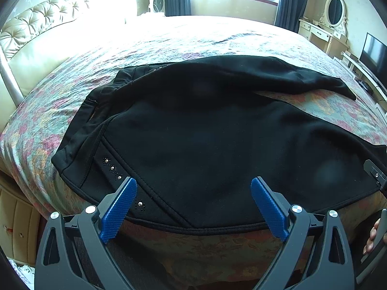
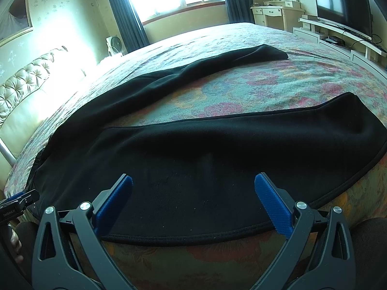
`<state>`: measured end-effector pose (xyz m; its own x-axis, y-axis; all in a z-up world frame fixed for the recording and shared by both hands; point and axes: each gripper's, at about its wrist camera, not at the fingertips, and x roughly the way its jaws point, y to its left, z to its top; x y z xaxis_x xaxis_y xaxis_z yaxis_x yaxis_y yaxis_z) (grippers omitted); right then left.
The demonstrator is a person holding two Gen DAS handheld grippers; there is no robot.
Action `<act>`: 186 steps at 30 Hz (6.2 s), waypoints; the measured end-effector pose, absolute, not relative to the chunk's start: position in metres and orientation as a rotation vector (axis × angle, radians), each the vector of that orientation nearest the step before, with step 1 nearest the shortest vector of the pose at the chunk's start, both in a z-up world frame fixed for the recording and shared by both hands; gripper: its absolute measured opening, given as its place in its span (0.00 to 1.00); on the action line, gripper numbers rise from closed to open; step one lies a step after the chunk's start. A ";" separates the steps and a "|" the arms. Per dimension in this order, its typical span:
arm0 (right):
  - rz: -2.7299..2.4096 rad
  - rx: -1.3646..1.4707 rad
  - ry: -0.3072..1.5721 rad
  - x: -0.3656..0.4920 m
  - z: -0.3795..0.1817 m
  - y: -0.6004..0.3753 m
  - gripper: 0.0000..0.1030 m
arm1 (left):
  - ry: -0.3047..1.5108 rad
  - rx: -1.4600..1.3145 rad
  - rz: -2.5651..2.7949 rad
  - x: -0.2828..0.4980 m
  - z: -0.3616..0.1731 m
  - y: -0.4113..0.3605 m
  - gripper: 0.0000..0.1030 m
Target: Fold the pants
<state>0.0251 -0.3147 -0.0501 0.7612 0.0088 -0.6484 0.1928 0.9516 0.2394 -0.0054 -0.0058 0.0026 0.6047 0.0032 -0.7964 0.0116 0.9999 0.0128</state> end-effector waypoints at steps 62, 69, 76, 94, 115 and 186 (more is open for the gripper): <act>0.067 0.256 0.747 0.082 -0.035 -0.254 0.98 | 1.012 -0.467 -0.278 0.161 0.025 0.192 0.92; 0.136 0.237 0.784 0.101 -0.037 -0.223 0.98 | 1.095 -0.590 -0.288 0.263 -0.026 0.254 0.92; 0.152 0.247 0.809 0.115 -0.041 -0.219 0.98 | 1.100 -0.629 -0.433 0.292 -0.044 0.243 0.92; 0.466 0.050 0.740 0.276 0.032 -0.207 0.98 | 1.165 -0.548 -0.417 0.314 -0.058 0.230 0.30; 0.772 -0.362 1.286 0.418 -0.055 -0.123 0.10 | 1.108 -0.415 -0.306 0.326 -0.053 0.200 0.12; 0.411 0.821 0.910 0.125 -0.040 -0.285 0.79 | 0.801 -1.226 -0.027 0.037 -0.068 0.215 0.11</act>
<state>0.1247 -0.2851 -0.0405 0.5674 0.6302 -0.5300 0.0184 0.6338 0.7733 0.0368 0.2148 -0.0684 0.7324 -0.4275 -0.5299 -0.3908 0.3733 -0.8414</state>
